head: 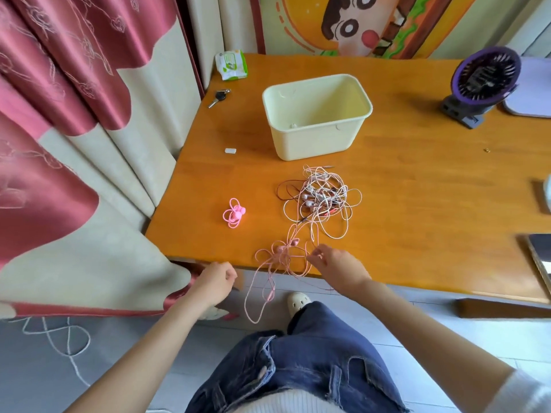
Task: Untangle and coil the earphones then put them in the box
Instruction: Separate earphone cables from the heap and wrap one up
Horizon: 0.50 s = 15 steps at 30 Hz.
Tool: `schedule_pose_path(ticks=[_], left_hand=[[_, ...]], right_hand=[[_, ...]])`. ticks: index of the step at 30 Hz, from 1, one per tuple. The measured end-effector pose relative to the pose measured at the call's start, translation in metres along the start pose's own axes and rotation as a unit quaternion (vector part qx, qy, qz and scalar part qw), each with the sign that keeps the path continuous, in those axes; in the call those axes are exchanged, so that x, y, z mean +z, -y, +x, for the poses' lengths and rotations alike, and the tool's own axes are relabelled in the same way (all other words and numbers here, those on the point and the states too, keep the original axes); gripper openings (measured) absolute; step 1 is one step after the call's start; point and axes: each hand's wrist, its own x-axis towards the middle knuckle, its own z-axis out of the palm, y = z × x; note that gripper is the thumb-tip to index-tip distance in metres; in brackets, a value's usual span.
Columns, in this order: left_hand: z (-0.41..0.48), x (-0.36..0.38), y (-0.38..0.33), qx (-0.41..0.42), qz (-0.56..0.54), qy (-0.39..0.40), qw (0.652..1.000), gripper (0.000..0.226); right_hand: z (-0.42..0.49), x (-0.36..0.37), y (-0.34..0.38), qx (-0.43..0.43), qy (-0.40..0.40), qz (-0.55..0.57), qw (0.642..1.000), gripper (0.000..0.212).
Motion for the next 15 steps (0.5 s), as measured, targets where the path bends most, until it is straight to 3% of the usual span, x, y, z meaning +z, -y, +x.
schedule_pose_path(ticks=[3,6,10,15], left_hand=[[0.011,-0.011,-0.021,0.033,-0.045,-0.108,0.993,0.022],[0.032,-0.020,-0.056,0.075,-0.089,-0.145,0.983,0.021],[0.068,-0.022,-0.102,0.092,-0.130,-0.123,0.980,0.019],[0.111,-0.011,-0.141,0.031,-0.181,-0.055,0.981,0.026]], right_hand=[[0.009,-0.018,0.004,0.004,-0.163,0.047,0.986,0.043],[0.029,-0.037,0.002,0.003,-0.209,0.031,0.977,0.040],[0.061,-0.051,0.001,-0.017,-0.158,-0.018,0.987,0.033],[0.094,-0.049,0.002,-0.031,-0.034,-0.155,0.987,0.048]])
